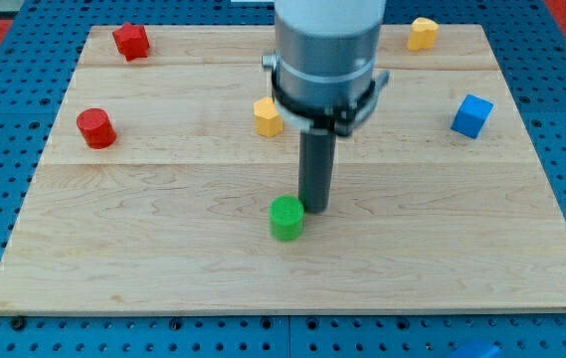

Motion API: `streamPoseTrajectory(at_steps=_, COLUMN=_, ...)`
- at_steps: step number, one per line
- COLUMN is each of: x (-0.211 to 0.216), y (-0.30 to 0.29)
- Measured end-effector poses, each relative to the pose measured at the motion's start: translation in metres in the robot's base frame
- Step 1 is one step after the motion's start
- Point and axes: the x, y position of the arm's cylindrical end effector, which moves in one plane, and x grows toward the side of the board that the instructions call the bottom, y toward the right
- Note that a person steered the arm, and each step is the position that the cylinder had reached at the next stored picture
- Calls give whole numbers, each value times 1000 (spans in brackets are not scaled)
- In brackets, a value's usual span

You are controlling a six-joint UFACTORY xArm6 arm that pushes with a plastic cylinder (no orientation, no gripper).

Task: Push the yellow hexagon to the bottom right corner

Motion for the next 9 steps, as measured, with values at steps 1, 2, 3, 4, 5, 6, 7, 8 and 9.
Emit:
streamPoseTrajectory(at_steps=1, x=32, y=-23)
streamPoseTrajectory(at_steps=2, x=-8, y=-46)
streamPoseTrajectory(at_steps=3, x=-19, y=-54)
streamPoseTrajectory(at_steps=4, x=-34, y=-81)
streamPoseTrajectory(at_steps=5, x=-45, y=-100)
streamPoseTrajectory(at_steps=6, x=-53, y=-106)
streamPoseTrajectory(at_steps=7, x=-62, y=-114)
streamPoseTrajectory(at_steps=8, x=-71, y=-117)
streamPoseTrajectory(at_steps=9, x=-89, y=-138)
